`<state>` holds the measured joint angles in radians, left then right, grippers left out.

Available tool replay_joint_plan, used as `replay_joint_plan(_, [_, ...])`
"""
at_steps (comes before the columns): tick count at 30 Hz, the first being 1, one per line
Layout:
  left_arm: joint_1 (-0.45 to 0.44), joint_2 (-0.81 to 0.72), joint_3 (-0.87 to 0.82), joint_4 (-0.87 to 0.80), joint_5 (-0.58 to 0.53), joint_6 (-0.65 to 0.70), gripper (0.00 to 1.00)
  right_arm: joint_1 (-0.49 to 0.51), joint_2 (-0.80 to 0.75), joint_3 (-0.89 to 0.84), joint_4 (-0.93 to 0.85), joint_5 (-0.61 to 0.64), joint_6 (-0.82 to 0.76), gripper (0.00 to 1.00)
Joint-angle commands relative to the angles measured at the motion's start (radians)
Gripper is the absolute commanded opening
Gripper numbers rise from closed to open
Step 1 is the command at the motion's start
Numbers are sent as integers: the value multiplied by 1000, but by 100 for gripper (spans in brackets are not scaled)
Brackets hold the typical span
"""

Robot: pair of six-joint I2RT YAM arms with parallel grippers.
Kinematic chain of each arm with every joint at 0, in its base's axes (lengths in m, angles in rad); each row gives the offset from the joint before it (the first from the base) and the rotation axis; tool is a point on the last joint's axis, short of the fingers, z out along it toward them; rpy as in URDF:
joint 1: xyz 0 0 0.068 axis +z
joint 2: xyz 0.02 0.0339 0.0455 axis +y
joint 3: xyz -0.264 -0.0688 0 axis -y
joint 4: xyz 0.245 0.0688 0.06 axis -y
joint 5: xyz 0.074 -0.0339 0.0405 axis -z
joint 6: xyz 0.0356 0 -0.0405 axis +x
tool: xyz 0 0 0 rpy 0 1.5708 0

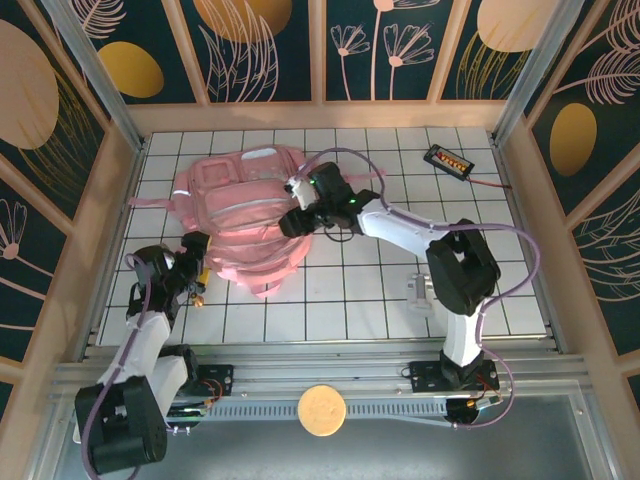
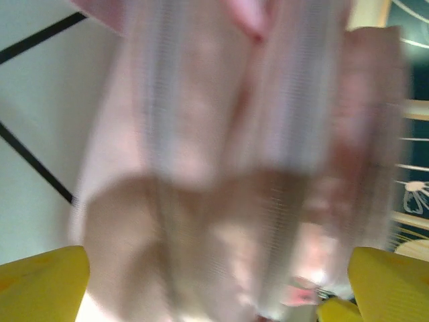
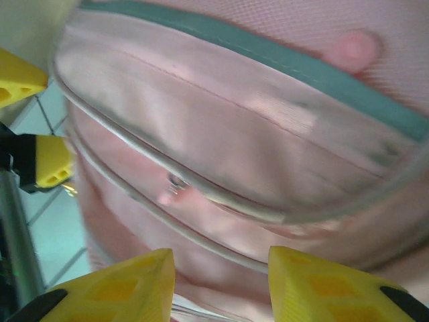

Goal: Pack the student bag

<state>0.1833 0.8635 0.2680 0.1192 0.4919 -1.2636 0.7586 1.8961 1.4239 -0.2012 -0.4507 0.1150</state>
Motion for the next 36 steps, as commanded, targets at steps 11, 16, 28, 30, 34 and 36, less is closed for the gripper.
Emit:
replay_joint_plan(11, [-81, -14, -38, 96, 24, -111, 99, 79, 141, 112, 32, 140, 383, 48])
replay_joint_plan(16, [-125, 72, -15, 187, -3, -141, 99, 99, 193, 188, 0, 215, 393, 48])
replay_joint_plan(28, [-134, 142, -56, 278, -1, -160, 98, 190, 222, 270, -31, 453, 337, 42])
replay_joint_plan(30, [-134, 143, -65, 287, -1, -164, 99, 198, 243, 294, -32, 458, 333, 42])
replay_joint_plan(34, [-134, 135, -75, 287, 0, -169, 99, 202, 296, 355, -63, 463, 326, 39])
replay_joint_plan(36, [-134, 126, -84, 284, 0, -174, 99, 202, 314, 378, -74, 463, 323, 26])
